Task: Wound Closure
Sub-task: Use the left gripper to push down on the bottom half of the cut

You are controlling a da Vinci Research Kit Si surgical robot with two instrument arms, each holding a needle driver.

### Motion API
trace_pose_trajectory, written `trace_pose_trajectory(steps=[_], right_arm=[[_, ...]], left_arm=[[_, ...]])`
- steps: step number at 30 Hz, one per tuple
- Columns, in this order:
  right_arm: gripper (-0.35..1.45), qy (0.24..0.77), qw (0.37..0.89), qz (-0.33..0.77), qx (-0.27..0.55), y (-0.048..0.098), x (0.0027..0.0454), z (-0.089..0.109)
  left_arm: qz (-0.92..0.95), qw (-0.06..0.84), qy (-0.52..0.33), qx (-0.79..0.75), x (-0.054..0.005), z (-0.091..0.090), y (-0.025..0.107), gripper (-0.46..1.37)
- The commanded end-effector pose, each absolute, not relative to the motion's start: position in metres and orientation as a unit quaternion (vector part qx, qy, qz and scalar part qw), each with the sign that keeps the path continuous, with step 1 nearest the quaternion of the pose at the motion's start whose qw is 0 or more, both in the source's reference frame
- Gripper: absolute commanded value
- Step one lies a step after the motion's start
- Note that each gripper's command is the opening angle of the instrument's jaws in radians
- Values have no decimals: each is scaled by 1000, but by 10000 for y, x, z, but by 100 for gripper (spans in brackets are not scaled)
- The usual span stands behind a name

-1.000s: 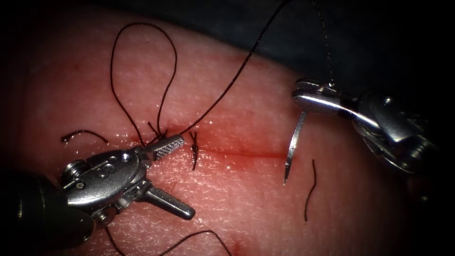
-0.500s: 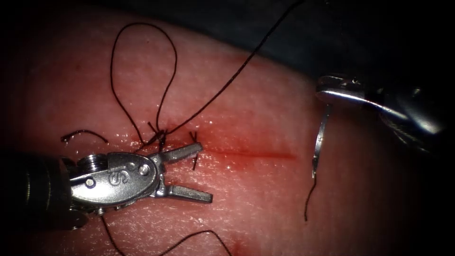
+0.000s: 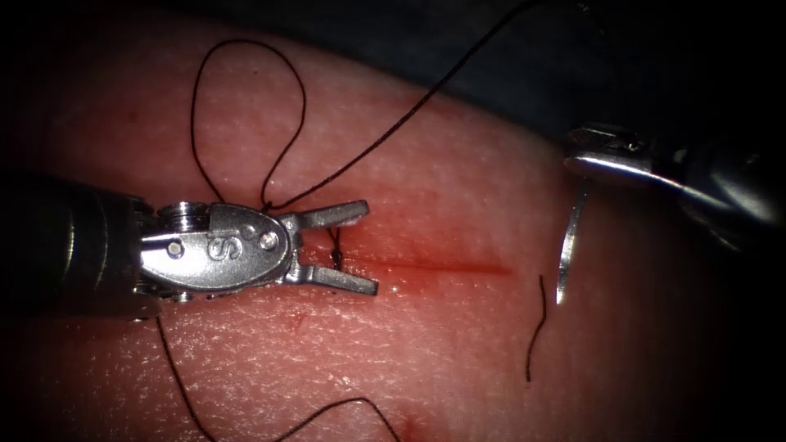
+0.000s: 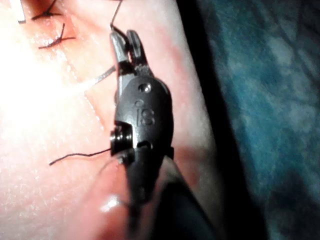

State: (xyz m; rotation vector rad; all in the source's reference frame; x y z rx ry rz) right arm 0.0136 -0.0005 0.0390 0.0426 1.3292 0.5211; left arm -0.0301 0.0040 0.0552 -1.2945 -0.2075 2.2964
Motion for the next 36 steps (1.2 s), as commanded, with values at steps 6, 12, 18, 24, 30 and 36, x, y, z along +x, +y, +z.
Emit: trace_pose_trajectory(steps=[6, 12, 18, 24, 30, 36], right_arm=[[-35, 607, 763, 221, -1, -4, 137, 390], [-35, 608, 771, 185, -35, -13, 141, 391], [-35, 615, 769, 165, -61, -20, 142, 386], [-35, 616, 768, 160, -68, -23, 145, 382], [-35, 616, 769, 156, -73, -27, 149, 380], [-35, 616, 771, 131, -95, -28, 164, 381]], left_arm=[[858, 227, -89, -453, -292, 555, 28, 64], [861, 229, -91, -444, -295, 560, 20, 63], [861, 240, -92, -440, -303, 568, 12, 52], [858, 247, -96, -439, -314, 580, 14, 34], [850, 273, -110, -437, -325, 599, 18, -10], [852, 277, -103, -433, -337, 631, -1, -35]])
